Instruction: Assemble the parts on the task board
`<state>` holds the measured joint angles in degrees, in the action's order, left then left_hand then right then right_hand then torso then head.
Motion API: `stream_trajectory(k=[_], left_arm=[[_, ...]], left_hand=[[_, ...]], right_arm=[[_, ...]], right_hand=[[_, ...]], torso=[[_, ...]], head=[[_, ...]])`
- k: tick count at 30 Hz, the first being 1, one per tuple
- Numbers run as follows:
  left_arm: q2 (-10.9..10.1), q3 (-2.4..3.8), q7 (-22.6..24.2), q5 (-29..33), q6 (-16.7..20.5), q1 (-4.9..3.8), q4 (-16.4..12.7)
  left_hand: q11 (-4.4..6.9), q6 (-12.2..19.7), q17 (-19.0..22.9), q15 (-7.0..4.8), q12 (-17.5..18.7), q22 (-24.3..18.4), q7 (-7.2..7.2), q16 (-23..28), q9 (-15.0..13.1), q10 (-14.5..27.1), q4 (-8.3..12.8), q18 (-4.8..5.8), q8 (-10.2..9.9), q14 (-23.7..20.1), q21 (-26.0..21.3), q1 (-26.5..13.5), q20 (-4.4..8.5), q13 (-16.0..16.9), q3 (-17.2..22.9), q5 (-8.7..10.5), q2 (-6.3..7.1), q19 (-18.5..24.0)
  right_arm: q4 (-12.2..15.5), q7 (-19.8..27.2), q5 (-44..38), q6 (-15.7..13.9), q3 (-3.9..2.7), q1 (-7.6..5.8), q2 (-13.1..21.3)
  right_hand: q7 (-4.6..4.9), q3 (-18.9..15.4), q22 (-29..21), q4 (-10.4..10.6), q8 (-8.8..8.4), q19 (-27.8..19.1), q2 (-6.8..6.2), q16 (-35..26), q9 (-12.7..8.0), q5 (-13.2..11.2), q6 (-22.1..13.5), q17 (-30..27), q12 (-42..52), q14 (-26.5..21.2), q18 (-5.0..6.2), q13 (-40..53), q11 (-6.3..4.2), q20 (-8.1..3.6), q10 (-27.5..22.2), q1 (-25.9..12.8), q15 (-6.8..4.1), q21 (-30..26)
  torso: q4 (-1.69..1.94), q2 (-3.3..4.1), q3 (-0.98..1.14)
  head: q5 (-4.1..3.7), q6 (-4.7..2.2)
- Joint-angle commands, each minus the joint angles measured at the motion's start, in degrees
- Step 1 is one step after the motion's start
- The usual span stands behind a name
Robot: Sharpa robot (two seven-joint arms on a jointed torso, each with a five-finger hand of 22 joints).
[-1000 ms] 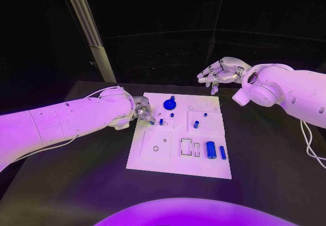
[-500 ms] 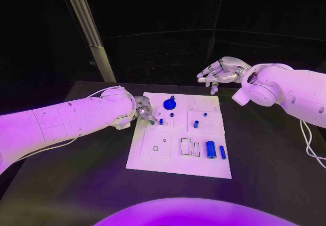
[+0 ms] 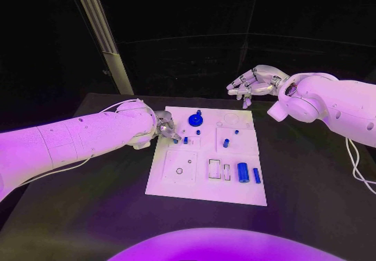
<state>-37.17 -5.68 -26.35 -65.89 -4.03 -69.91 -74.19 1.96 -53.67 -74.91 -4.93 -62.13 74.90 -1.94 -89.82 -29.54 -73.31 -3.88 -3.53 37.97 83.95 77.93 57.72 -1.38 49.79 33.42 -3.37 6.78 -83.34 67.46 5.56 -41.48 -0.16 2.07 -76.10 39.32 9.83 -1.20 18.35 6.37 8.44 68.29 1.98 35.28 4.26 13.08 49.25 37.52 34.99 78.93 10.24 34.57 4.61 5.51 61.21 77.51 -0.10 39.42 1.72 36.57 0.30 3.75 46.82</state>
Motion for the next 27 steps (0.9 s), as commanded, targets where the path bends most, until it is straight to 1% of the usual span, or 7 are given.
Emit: stream_trajectory(k=[1, 5, 9, 14, 19, 22, 27], left_arm=[[0.0, 0.00, -0.7, 0.1, 0.7, -0.04, 0.3], [0.0, 0.00, -0.7, 0.1, 1.1, -0.04, 0.5], [0.0, 0.01, -0.6, 0.1, 1.6, -0.04, 0.7], [0.1, 0.01, -0.3, 0.1, 2.3, -0.04, 0.8], [0.0, 0.01, 0.1, 0.7, 3.2, -0.04, 0.9], [-0.1, 0.02, 0.7, 1.1, 4.1, -0.04, 0.8], [-0.5, 0.03, 3.3, 3.9, 7.2, -0.04, 0.8]], left_hand=[[0.07, -0.4, -15.1, -0.36, -0.1, 0.2, 0.03, -0.2, 0.0, -0.2, -0.3, -0.02, 0.2, 6.1, 0.1, -0.9, 0.23, -0.1, -0.8, 0.24, -0.06, -0.3], [0.04, -0.4, -15.1, -0.36, 0.0, 0.2, -0.02, -0.2, 0.0, -0.1, -1.3, -0.02, 0.2, 6.1, 0.1, -2.1, 0.27, -0.2, -1.6, 0.25, 0.19, -0.3], [-0.09, -0.5, -15.1, -0.30, 0.0, 0.1, -0.14, -0.2, 0.1, 0.1, -3.1, -0.03, 0.2, 6.1, 0.0, -4.3, 0.23, -0.3, -4.1, 0.39, 1.60, -0.3], [-0.16, -0.3, -15.1, -0.23, 0.1, 0.0, -0.21, -0.2, 0.2, 0.4, -5.0, -0.07, 0.1, 6.1, -0.2, -5.5, 0.18, -0.6, -7.6, 0.37, 2.37, -0.2], [-0.19, -0.1, -15.1, -0.21, 0.2, -0.1, -0.24, -0.2, 0.4, 0.7, -6.6, -0.11, 0.0, 6.1, -0.4, -4.7, 0.17, -0.8, -11.3, 0.32, 2.19, -0.2], [-0.20, 0.0, -15.1, -0.21, 0.2, -0.1, -0.26, -0.2, 0.4, 0.8, -7.0, -0.11, 0.0, 6.1, -0.5, -4.4, 0.17, -0.9, -12.0, 0.32, 1.99, -0.2], [-0.48, 1.1, -15.1, -0.02, 1.6, -0.6, -0.64, -0.2, 0.8, 2.1, -8.0, -0.23, -0.6, 6.1, -1.0, -3.3, 0.05, -2.9, -13.8, 0.32, 1.68, 0.0]], right_arm=[[0.0, 0.6, 0.0, 0.4, -0.03, -0.12, 0.0], [0.0, 0.6, 0.0, 0.4, -0.03, -0.12, 0.0], [-0.1, 0.6, 0.0, 0.3, -0.03, -0.12, 0.0], [-0.1, 0.6, 0.0, 0.3, -0.03, -0.12, 0.0], [-0.1, 0.6, 0.0, 0.3, -0.03, -0.12, 0.0], [-0.1, 0.6, 0.0, 0.3, -0.03, -0.12, 0.0], [-0.2, 0.6, 0.0, 0.4, -0.02, -0.12, 0.0]], right_hand=[[-0.08, 0.2, -0.1, 0.3, 0.38, 0.2, 0.33, -0.1, 0.0, 0.3, -0.4, 0.0, -0.1, -0.2, 0.29, 0.0, -0.04, 0.28, -0.3, 0.3, 0.02, -0.2], [-0.08, 0.2, -0.1, 0.3, 0.38, 0.2, 0.33, -0.1, 0.0, 0.3, -0.4, 0.0, -0.1, -0.2, 0.29, 0.0, -0.04, 0.28, -0.3, 0.3, 0.02, -0.2], [-0.08, 0.1, -0.1, 0.4, 0.39, 0.2, 0.33, -0.2, 0.0, 0.3, -0.4, 0.1, -0.1, -0.2, 0.29, 0.0, -0.03, 0.29, -0.3, 0.2, 0.03, -0.2], [-0.07, 0.1, -0.1, 0.4, 0.39, 0.2, 0.32, -0.2, 0.0, 0.3, -0.5, 0.1, -0.1, -0.2, 0.29, 0.0, -0.02, 0.29, -0.4, 0.2, 0.04, -0.3], [-0.07, 0.1, -0.1, 0.4, 0.39, 0.2, 0.32, -0.2, 0.0, 0.3, -0.5, 0.1, -0.1, -0.2, 0.29, 0.0, -0.02, 0.29, -0.4, 0.2, 0.04, -0.3], [-0.07, 0.1, -0.1, 0.4, 0.39, 0.2, 0.32, -0.2, 0.0, 0.3, -0.5, 0.1, -0.1, -0.2, 0.29, 0.0, -0.02, 0.29, -0.4, 0.2, 0.04, -0.3], [-0.07, 0.1, -0.1, 0.4, 0.39, 0.2, 0.32, -0.2, 0.0, 0.3, -0.5, 0.1, -0.1, -0.2, 0.29, 0.0, -0.02, 0.29, -0.4, 0.2, 0.04, -0.3]], torso=[[0.03, 0.00, 0.00], [-0.01, -0.01, 0.00], [-0.06, -0.02, 0.00], [-0.03, 0.01, 0.01], [0.01, -0.02, 0.03], [0.02, -0.02, 0.00], [0.03, -0.04, 0.01]], head=[[-0.01, 0.05], [-0.02, 0.06], [-0.02, 0.07], [-0.06, 0.08], [-0.12, 0.09], [-0.17, 0.09], [-0.20, 0.04]])
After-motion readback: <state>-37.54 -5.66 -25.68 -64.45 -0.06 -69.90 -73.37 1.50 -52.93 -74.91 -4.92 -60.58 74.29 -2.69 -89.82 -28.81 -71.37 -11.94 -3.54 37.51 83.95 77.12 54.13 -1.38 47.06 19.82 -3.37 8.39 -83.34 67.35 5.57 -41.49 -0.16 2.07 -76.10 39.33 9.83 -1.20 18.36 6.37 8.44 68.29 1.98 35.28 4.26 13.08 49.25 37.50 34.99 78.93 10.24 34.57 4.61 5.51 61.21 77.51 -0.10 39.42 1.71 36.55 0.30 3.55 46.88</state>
